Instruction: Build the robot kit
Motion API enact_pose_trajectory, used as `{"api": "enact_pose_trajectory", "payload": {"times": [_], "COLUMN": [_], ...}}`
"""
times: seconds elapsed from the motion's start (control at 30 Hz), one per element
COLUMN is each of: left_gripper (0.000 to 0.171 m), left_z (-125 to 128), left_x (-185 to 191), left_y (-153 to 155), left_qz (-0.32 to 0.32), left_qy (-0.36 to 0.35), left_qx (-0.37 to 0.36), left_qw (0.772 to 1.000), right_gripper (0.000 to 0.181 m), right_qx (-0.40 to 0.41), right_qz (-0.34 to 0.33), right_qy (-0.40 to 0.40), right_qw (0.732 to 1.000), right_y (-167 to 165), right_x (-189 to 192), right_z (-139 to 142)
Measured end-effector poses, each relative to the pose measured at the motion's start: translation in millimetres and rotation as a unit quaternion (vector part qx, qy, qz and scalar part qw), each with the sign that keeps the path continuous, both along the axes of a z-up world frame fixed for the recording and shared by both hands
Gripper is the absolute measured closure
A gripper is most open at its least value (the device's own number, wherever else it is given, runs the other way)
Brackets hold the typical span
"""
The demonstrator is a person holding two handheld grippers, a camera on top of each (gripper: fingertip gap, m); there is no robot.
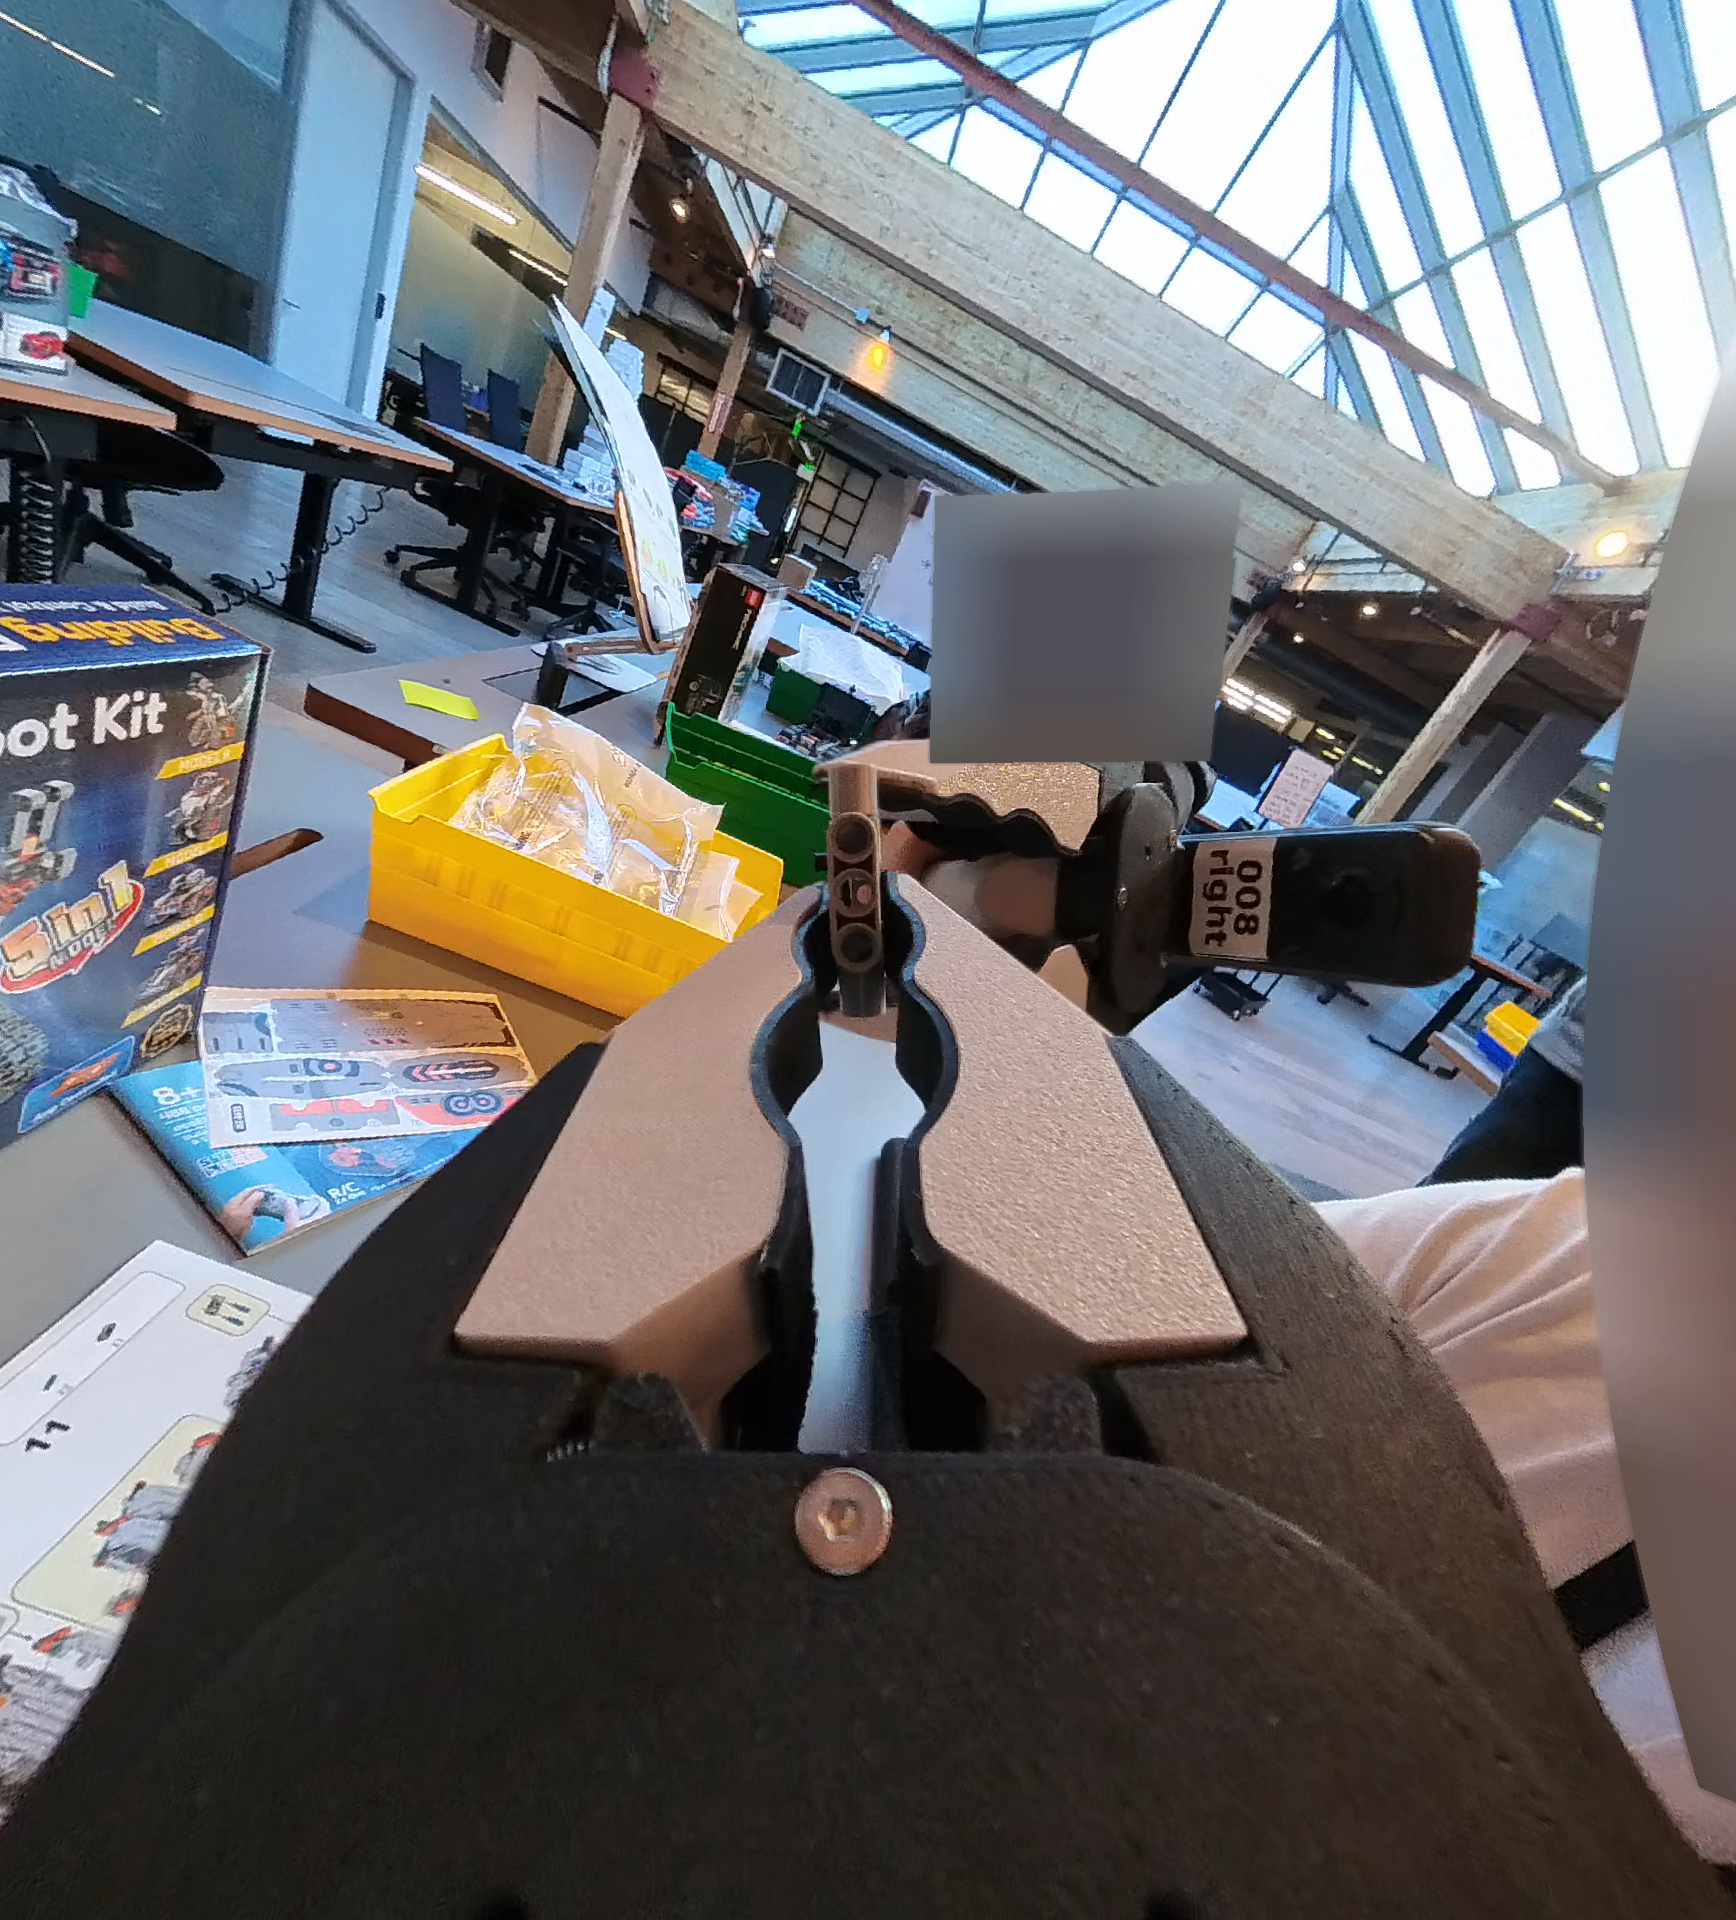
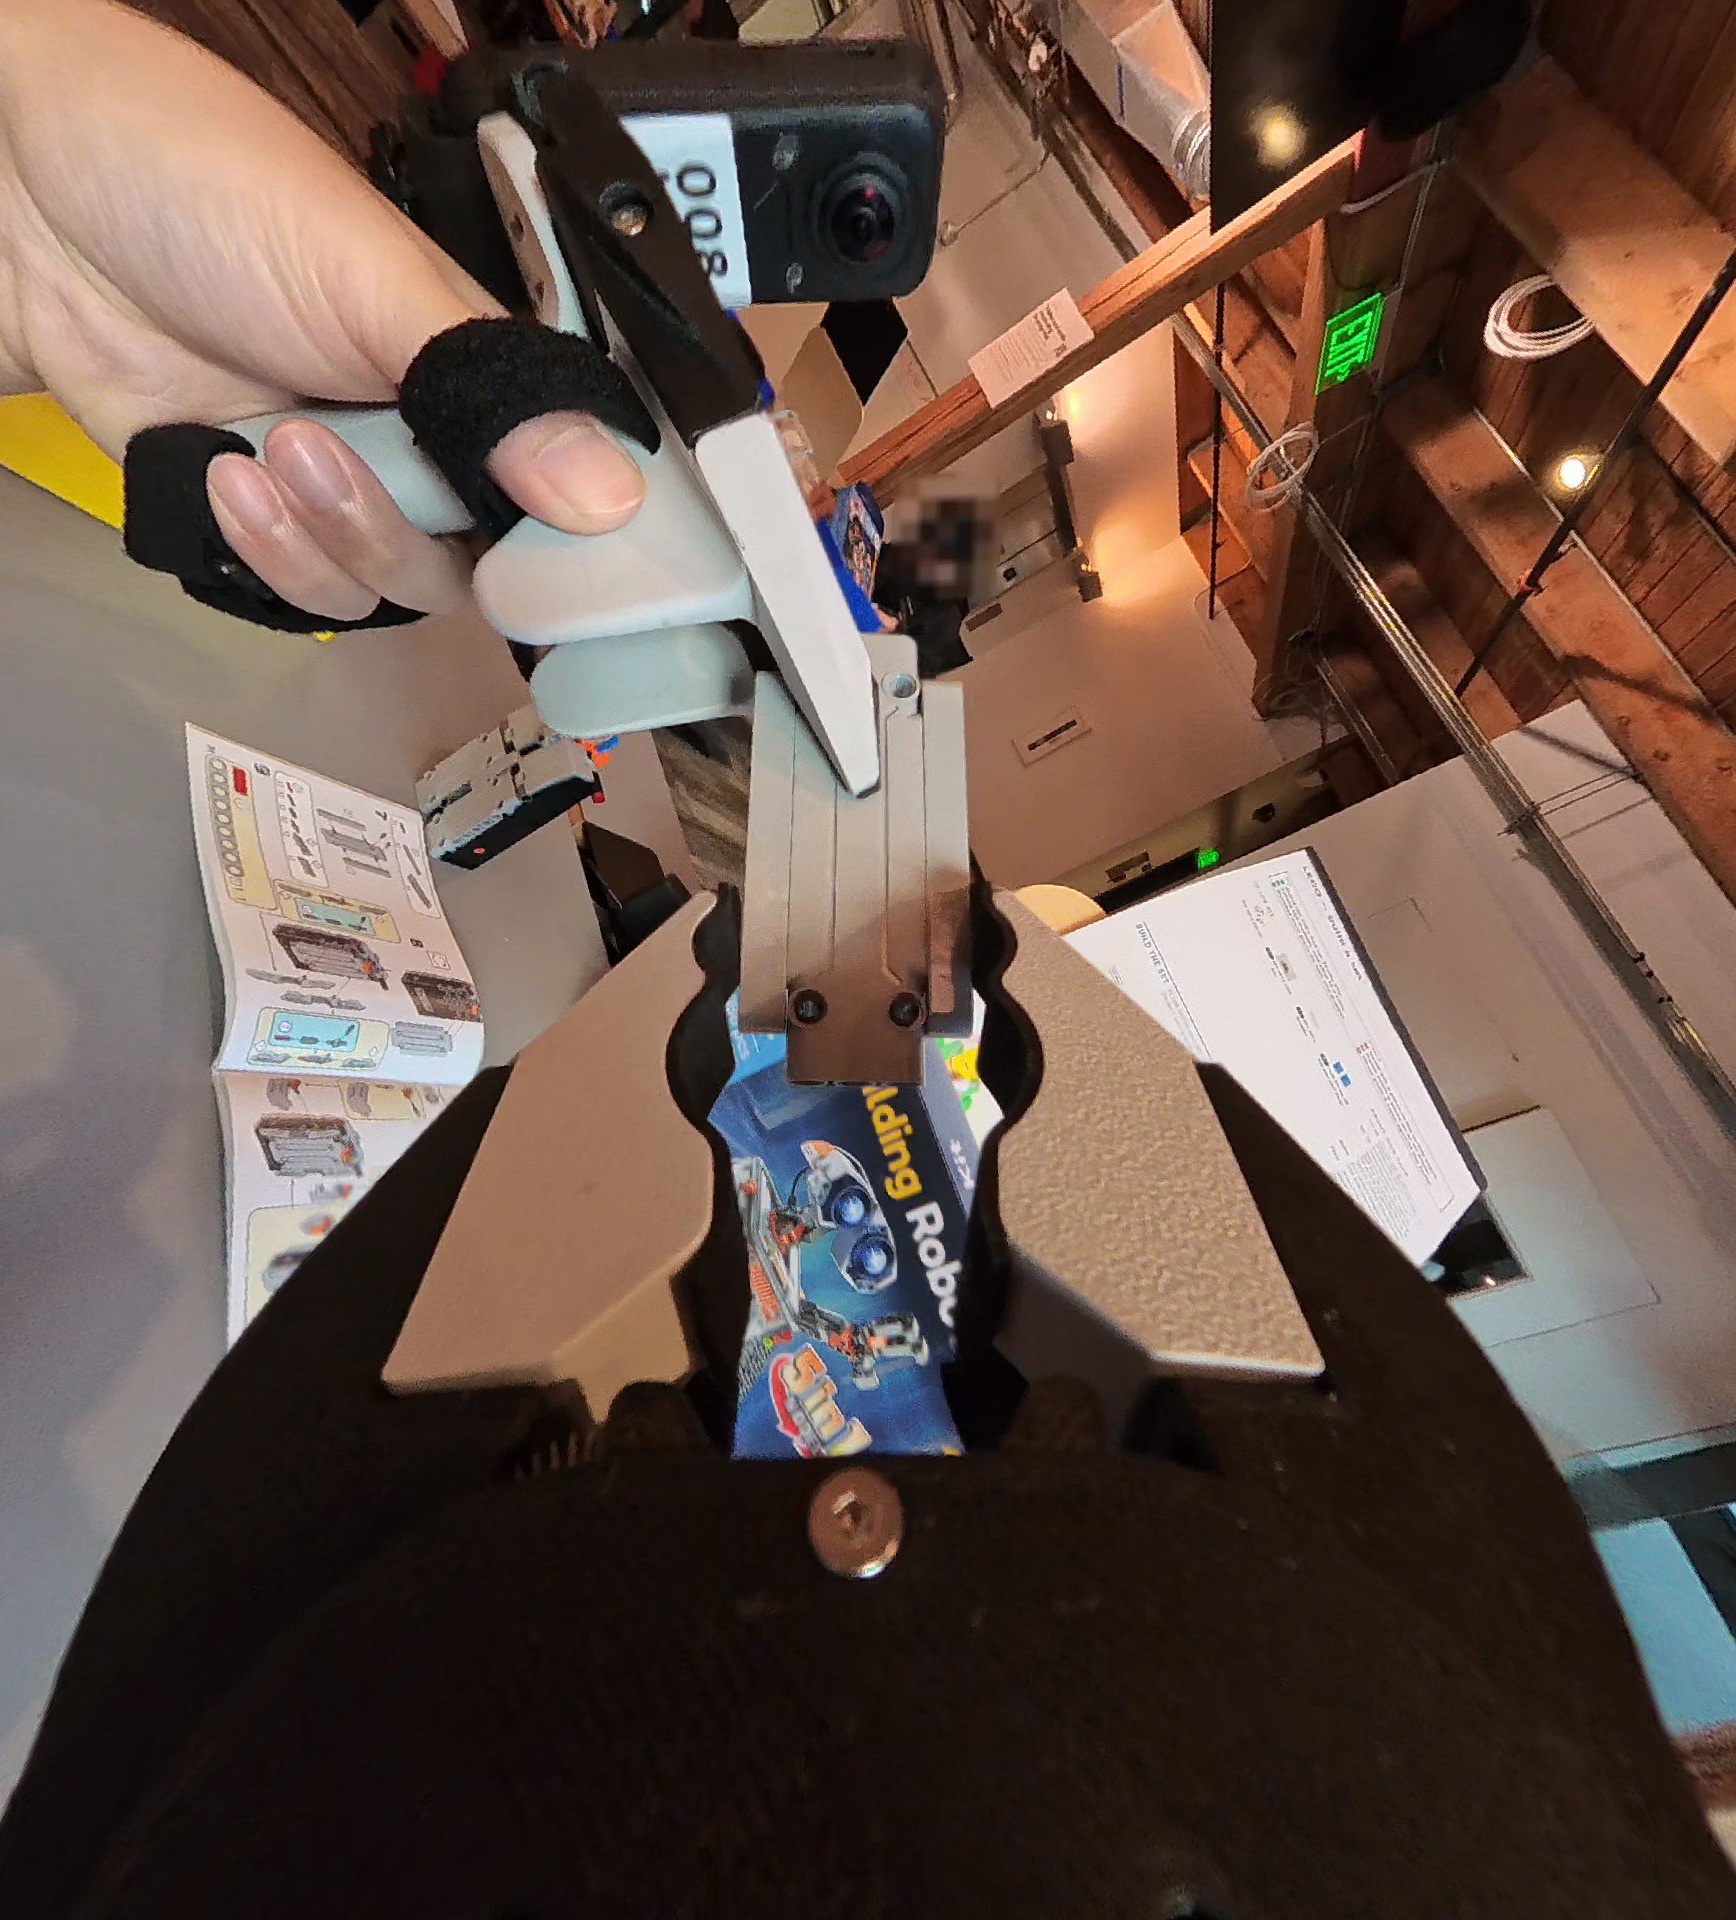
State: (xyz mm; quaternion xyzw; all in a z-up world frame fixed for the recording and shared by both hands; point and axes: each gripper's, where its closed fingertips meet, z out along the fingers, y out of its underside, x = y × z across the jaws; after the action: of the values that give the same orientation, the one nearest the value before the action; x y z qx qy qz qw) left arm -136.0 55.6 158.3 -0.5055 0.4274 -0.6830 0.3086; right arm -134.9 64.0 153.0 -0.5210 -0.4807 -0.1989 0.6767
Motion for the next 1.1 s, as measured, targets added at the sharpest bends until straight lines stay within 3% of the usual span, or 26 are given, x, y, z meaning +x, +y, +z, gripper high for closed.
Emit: {"api": "enact_pose_trajectory", "payload": {"times": [0.1,0.17,0.27,0.43,0.57,0.73,1.1], "left_gripper": [0.167,0.167,0.167,0.167,0.167,0.167,0.167], "left_z": [5,6,11,11,13,12,12], "left_x": [-4,-6,-12,-12,-13,-11,-12], "left_y": [-4,0,0,-1,-3,-8,-9], "left_qz": [-0.023,-0.014,-0.029,-0.033,-0.047,-0.057,-0.063], "left_qy": [-0.013,-0.018,-0.032,-0.032,-0.038,-0.033,-0.034], "left_qx": [-0.014,-0.017,-0.033,-0.035,-0.042,-0.041,-0.044], "left_qw": [1.000,1.000,0.999,0.998,0.997,0.997,0.996], "right_gripper": [0.137,0.126,0.137,0.140,0.130,0.140,0.140], "right_qx": [0.019,0.051,0.041,0.048,0.035,0.058,0.072], "right_qz": [0.044,0.083,0.149,0.154,0.164,0.157,0.158], "right_qy": [0.018,0.042,0.086,0.072,0.065,0.062,0.057], "right_qw": [0.999,0.994,0.984,0.984,0.984,0.984,0.983], "right_y": [-9,-17,-26,-26,-27,-26,-28], "right_x": [-6,-5,-1,1,-3,-2,-3], "right_z": [8,17,19,15,10,14,14]}}
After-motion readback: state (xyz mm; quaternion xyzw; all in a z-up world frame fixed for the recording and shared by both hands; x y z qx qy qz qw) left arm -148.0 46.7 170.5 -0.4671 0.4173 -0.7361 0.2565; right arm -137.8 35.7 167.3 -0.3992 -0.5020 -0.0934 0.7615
